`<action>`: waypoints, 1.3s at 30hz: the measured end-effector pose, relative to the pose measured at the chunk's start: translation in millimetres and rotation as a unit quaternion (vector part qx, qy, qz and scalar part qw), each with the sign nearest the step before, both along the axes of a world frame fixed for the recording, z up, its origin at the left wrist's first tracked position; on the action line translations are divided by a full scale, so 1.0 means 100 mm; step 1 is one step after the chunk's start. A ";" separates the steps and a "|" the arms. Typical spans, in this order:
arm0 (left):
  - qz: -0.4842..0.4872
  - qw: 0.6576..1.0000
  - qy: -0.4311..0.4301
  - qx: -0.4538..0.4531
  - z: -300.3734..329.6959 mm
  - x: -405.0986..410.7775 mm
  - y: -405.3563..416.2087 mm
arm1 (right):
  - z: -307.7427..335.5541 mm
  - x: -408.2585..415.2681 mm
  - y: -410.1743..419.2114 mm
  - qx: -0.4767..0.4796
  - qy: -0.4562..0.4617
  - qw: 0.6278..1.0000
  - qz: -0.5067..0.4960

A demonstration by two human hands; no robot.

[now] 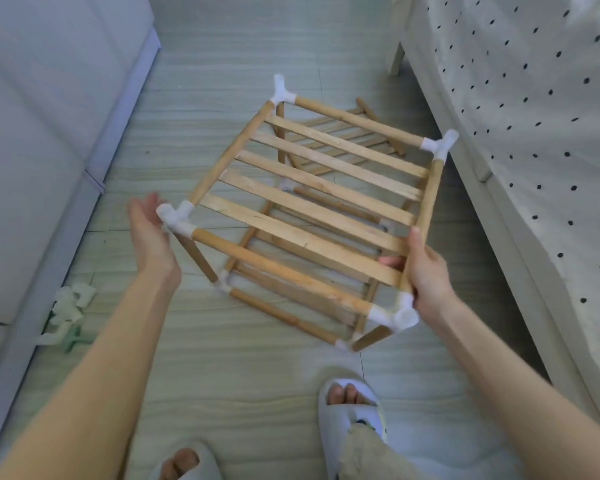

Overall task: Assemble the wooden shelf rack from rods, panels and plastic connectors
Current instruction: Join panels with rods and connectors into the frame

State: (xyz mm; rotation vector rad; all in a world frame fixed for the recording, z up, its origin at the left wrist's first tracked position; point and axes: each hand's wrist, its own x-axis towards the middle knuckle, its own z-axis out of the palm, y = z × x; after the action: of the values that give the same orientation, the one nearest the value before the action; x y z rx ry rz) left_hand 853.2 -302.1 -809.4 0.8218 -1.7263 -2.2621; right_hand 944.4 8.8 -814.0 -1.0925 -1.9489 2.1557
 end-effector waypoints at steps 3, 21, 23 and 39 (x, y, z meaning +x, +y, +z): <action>-0.116 0.990 -0.030 0.070 0.00 -0.08 -0.08 | 0.08 -0.12 0.25 0.002 -0.029 0.998 0.057; -0.297 0.937 -0.144 0.112 -0.12 -0.14 0.04 | -0.01 0.06 0.43 -0.144 -0.022 0.988 0.042; -0.304 0.938 -0.132 0.096 -0.14 -0.14 0.03 | -0.03 0.07 0.43 -0.130 -0.018 0.990 0.042; -0.286 0.934 -0.213 0.024 0.14 0.14 0.15 | 0.33 0.02 0.58 0.013 -0.127 0.980 0.151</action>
State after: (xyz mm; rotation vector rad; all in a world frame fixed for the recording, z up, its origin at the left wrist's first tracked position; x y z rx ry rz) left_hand 866.8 -287.0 -795.0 0.9776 -2.3688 -2.6347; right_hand 946.0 66.9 -780.8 -1.1873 -2.3891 2.2152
